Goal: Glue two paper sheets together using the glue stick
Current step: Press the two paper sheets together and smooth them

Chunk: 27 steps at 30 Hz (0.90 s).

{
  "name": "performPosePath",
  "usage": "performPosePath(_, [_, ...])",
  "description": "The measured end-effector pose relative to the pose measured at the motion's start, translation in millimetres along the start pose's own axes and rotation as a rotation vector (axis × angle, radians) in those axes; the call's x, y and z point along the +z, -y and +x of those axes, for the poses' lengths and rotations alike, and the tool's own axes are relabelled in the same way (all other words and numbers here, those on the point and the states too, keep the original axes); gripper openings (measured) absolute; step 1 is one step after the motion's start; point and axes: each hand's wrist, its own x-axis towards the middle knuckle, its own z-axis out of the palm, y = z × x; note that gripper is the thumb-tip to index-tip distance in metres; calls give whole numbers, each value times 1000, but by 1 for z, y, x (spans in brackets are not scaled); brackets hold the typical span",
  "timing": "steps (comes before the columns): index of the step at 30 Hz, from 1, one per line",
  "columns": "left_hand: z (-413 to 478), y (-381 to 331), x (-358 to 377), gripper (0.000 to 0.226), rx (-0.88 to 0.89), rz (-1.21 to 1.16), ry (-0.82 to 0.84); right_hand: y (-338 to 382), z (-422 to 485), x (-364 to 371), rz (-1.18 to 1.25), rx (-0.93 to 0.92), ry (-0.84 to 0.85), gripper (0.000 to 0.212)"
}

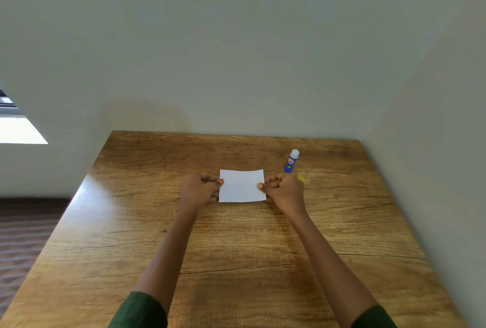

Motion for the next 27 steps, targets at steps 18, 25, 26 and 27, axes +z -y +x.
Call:
performPosePath(18, [19, 1, 12, 15, 141, 407, -93, -3, 9, 12, -242, -79, -50, 18])
performPosePath(25, [20, 0, 12, 20, 155, 411, -92, -1, 8, 10, -255, -105, -56, 16])
performPosePath(26, [19, 0, 11, 21, 161, 415, -92, 0, 8, 8, -236, -120, -81, 14])
performPosePath(27, [19, -1, 11, 21, 165, 418, -92, 2, 7, 4, -219, -141, -114, 10])
